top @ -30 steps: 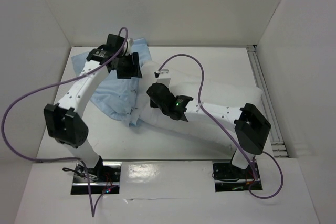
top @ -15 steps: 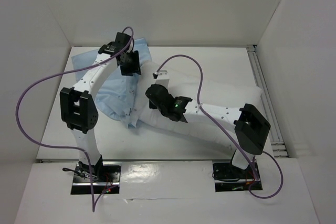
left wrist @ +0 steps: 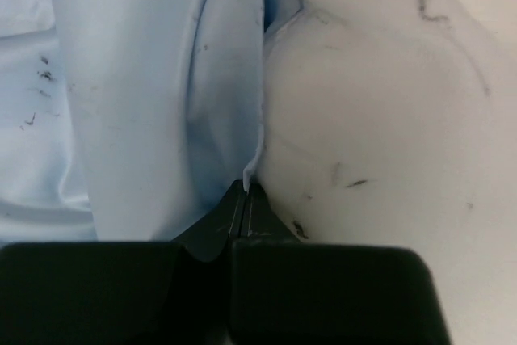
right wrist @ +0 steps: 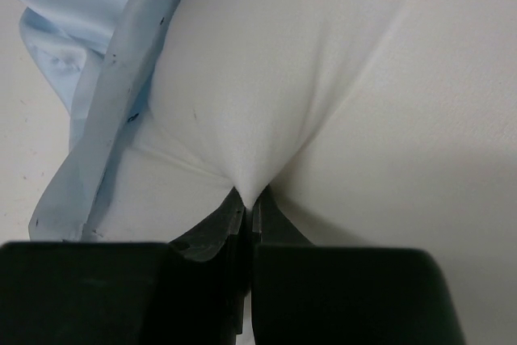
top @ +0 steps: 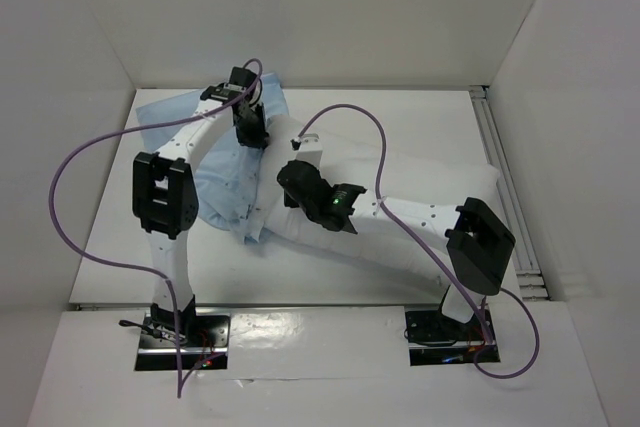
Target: Put the pillow into the pillowcase
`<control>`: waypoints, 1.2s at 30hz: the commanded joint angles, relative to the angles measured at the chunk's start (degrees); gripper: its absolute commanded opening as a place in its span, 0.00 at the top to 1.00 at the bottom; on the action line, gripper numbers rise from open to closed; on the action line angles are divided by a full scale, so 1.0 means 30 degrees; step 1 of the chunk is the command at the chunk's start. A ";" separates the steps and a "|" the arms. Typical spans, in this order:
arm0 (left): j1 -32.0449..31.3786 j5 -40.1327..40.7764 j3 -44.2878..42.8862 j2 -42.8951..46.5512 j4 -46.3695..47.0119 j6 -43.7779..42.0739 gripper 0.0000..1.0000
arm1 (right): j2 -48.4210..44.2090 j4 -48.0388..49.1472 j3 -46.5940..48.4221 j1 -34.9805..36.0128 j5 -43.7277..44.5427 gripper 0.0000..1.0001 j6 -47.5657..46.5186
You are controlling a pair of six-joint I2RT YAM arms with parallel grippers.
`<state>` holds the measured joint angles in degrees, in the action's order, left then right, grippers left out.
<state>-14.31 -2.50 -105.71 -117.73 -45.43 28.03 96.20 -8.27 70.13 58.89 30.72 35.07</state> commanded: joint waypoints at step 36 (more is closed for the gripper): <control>0.0110 -0.6915 -0.4580 0.2066 -0.0794 -0.3043 1.00 | -0.3857 -0.3514 -0.1317 0.5095 0.0717 1.00 -0.1436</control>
<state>-13.61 -15.33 -119.66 -113.49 -49.84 22.22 85.71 -18.68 66.02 73.12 34.20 32.45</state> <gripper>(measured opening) 0.027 0.029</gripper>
